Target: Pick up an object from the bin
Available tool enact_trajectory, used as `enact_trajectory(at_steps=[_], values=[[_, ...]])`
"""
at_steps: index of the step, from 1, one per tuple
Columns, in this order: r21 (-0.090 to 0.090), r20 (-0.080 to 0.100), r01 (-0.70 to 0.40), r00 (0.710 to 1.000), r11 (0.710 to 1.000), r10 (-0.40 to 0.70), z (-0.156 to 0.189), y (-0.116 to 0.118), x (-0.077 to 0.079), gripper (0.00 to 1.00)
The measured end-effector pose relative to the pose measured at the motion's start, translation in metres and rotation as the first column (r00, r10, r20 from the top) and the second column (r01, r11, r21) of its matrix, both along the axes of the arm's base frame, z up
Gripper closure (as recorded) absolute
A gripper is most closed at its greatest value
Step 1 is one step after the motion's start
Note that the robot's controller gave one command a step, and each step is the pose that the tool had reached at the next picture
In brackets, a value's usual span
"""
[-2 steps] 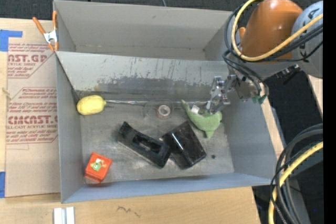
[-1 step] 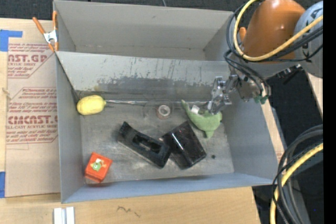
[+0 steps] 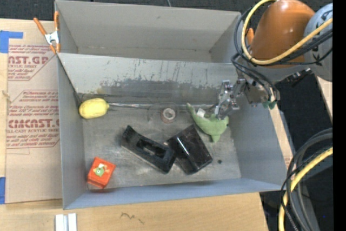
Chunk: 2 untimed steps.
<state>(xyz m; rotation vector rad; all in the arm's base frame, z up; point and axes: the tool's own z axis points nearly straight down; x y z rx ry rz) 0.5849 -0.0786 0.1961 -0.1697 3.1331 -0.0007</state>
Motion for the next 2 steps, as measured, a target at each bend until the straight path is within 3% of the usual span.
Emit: enact_trajectory(at_steps=[2], values=[[0.001, -0.002, -0.018, 1.0, 1.0, 0.018, -0.0153, 0.0043, -0.0022, 1.0]])
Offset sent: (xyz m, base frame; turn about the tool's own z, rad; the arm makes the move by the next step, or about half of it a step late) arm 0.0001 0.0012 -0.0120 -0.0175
